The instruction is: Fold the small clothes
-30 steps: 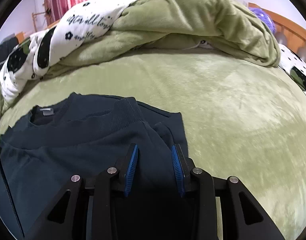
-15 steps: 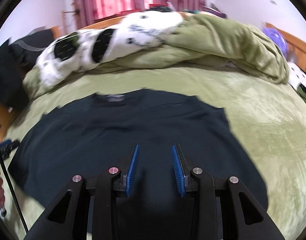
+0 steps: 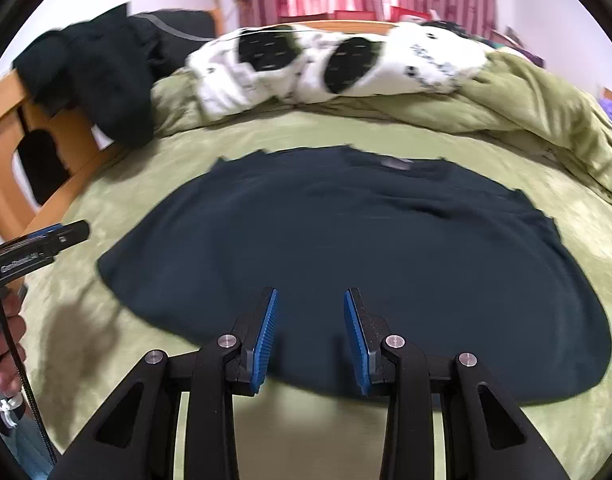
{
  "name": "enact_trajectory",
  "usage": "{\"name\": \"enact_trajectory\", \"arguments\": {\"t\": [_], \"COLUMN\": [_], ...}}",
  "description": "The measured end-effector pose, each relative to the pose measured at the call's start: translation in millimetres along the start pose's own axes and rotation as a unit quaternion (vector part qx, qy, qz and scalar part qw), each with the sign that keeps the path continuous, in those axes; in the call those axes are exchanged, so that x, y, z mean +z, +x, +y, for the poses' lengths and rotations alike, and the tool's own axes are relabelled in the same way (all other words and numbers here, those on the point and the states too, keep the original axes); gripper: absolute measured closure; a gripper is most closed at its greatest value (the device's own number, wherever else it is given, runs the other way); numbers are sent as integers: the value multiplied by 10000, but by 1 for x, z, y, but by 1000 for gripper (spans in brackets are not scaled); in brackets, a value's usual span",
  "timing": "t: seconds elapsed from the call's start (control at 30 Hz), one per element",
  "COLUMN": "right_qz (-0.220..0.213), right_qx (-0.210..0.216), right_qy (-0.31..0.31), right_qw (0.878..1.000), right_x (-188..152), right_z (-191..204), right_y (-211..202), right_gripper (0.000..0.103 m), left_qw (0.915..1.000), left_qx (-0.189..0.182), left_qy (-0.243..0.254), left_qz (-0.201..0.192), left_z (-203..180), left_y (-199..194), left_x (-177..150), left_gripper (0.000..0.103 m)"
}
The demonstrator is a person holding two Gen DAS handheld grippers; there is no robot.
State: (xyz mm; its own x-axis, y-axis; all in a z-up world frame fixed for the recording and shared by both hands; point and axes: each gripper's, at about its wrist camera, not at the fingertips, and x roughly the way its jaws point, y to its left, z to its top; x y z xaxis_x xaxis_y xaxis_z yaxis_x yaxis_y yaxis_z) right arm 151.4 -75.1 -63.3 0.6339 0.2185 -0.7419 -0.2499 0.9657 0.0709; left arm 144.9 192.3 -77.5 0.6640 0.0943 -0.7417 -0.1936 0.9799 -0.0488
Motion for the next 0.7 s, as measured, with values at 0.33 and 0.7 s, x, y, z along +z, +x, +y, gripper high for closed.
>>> {"name": "enact_trajectory", "arguments": {"t": [0.33, 0.7], "right_qz": [136, 317], "right_qx": [494, -159], "right_qy": [-947, -1718], "right_qw": [9942, 9845], "right_x": [-17, -30], "right_z": [112, 177], "right_y": [35, 94], "right_gripper": [58, 41], "left_qw": [9989, 9971], "left_qx": [166, 390], "left_qy": [-404, -654], "left_qz": [156, -11], "left_z": [73, 114], "left_y": [14, 20], "left_x": [-16, -20], "left_gripper": [39, 39]}}
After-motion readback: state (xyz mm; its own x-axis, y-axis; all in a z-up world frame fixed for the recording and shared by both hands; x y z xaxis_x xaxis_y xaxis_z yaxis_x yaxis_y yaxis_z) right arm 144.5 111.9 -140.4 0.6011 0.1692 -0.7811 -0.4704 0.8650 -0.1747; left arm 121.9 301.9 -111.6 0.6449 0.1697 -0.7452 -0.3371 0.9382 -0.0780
